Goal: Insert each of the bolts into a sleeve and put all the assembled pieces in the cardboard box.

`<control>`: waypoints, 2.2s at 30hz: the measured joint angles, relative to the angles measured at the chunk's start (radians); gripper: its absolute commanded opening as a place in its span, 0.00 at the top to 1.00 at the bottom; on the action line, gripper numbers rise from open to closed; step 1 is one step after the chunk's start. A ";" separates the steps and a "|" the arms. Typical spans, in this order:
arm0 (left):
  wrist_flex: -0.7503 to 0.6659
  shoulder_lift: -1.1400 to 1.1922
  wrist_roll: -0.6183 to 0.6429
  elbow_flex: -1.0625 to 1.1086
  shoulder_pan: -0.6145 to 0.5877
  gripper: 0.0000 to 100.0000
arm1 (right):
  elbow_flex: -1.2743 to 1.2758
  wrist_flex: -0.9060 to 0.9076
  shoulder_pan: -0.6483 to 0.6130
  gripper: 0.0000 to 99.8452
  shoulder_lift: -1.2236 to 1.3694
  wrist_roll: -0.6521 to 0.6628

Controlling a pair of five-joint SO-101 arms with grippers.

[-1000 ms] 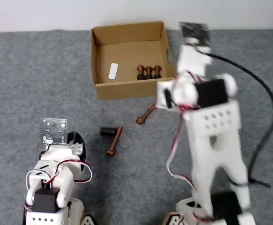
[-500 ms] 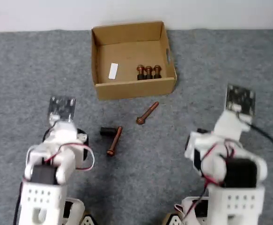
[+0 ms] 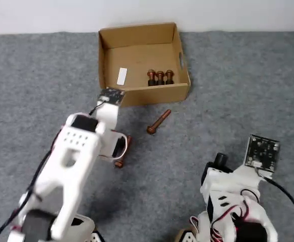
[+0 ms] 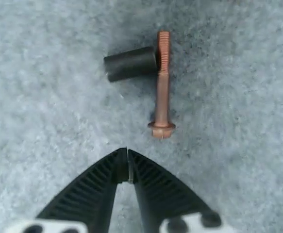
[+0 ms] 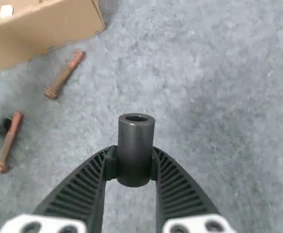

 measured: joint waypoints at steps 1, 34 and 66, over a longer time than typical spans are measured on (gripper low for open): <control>0.005 0.046 0.000 -0.025 0.000 0.99 | 0.000 0.000 0.000 0.99 -0.018 0.003; 0.163 0.640 0.014 -0.485 0.141 0.89 | 0.000 -0.003 -0.002 0.99 -0.040 0.005; 0.241 0.672 0.012 -0.649 0.109 0.89 | 0.000 -0.003 -0.002 0.99 -0.040 0.005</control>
